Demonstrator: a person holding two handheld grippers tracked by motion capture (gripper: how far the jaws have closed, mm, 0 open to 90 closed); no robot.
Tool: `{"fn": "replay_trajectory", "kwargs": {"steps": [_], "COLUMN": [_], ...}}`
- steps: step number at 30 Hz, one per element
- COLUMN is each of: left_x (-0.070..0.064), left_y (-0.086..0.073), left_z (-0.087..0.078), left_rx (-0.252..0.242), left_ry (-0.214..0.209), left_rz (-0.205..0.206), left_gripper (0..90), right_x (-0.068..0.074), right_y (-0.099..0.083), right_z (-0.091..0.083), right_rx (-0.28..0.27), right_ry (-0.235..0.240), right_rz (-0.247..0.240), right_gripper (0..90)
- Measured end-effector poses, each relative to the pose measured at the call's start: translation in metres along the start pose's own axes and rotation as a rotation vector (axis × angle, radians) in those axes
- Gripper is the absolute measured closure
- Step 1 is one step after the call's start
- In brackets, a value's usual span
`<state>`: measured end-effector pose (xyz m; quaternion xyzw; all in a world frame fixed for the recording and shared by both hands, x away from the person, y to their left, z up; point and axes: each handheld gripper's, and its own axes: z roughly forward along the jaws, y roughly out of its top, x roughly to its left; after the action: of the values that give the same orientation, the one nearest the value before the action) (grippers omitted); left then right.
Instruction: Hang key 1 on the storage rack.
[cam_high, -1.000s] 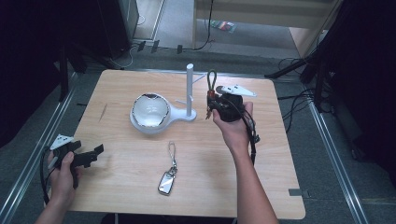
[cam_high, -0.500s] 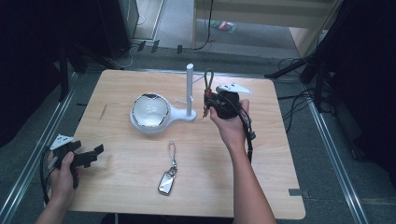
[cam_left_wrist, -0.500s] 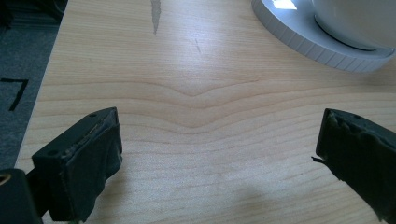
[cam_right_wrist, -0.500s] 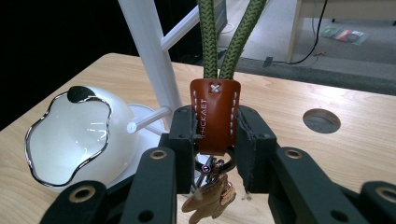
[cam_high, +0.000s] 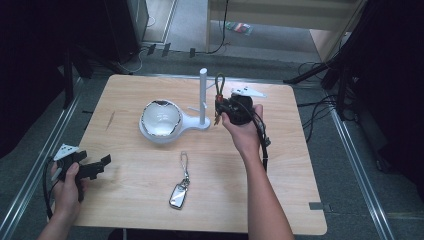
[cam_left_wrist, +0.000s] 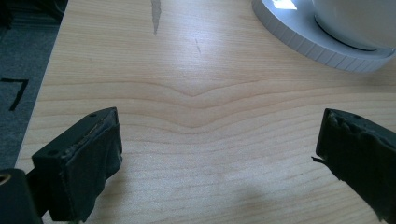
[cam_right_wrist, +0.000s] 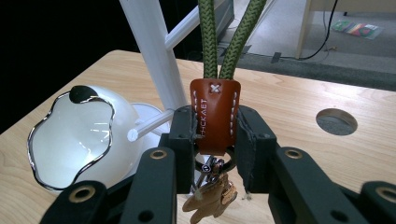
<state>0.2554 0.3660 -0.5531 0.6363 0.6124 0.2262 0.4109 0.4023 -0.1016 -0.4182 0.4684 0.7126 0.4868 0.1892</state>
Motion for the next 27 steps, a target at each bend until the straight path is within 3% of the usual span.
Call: {"fn": "replay_trajectory", "kwargs": {"steps": [27], "left_x": [0.0], "left_y": [0.0], "left_z": [0.0], "left_rx": [0.001], "left_ry": [-0.001], "left_rz": [0.0], "left_gripper": [0.7], "right_x": [0.01], "right_y": [-0.008], "right_z": [0.013], "right_rx": [0.047], "right_ry": [0.019], "right_rz": [-0.048], "right_gripper": [70.7]}}
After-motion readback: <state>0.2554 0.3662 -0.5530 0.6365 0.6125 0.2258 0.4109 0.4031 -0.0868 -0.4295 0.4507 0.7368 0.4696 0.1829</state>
